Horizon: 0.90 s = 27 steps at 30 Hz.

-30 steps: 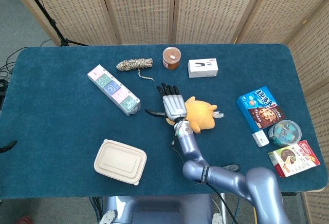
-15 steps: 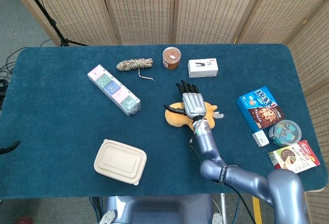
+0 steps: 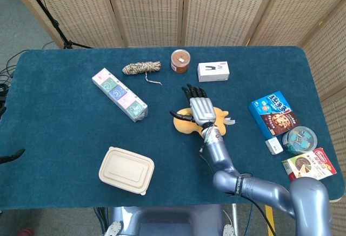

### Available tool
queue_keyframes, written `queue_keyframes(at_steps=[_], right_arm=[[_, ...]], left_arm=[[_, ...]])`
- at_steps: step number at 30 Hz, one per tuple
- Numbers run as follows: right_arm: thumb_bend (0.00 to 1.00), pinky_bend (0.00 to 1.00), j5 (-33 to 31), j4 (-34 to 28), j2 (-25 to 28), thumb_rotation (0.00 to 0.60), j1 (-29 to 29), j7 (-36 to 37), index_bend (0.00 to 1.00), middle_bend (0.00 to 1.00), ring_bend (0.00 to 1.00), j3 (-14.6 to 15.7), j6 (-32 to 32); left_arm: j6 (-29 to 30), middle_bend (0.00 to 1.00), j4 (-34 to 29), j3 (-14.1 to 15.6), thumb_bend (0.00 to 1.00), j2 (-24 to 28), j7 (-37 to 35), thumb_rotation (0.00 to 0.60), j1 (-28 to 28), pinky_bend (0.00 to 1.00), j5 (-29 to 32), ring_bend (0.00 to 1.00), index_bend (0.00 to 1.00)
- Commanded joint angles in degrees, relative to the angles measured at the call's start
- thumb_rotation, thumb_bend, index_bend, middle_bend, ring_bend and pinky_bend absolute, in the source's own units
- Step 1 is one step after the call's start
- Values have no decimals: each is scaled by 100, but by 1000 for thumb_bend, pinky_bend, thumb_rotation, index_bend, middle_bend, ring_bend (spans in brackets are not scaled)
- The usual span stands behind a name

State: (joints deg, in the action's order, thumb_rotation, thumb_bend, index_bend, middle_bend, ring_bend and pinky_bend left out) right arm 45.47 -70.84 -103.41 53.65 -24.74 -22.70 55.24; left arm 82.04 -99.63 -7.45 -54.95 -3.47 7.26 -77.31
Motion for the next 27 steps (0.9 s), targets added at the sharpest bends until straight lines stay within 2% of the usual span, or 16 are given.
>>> queue_keyframes(at_steps=[1, 6, 13, 27], right_arm=[[0, 0, -9, 3, -236, 1, 220, -235, 0, 0, 0, -7, 66], [0, 0, -63, 313, -587, 0, 433, -372, 0, 0, 0, 17, 11], [0, 0, -72, 1095, -919, 0, 543, -215, 0, 0, 0, 29, -225], [0, 0, 159, 1463, -624, 1, 0, 655, 0, 0, 0, 141, -521]], left_arm=[[-10, 0, 13, -5, 0, 6, -27, 600, 2, 0, 15, 0, 0], [-10, 0, 29, -2, 0, 21, -84, 600, -4, 0, 4, 0, 0], [38, 0, 58, 3, 0, 38, -143, 600, -35, 0, -18, 0, 0], [7, 0, 20, -6, 0, 15, -69, 600, -14, 0, 30, 0, 0]])
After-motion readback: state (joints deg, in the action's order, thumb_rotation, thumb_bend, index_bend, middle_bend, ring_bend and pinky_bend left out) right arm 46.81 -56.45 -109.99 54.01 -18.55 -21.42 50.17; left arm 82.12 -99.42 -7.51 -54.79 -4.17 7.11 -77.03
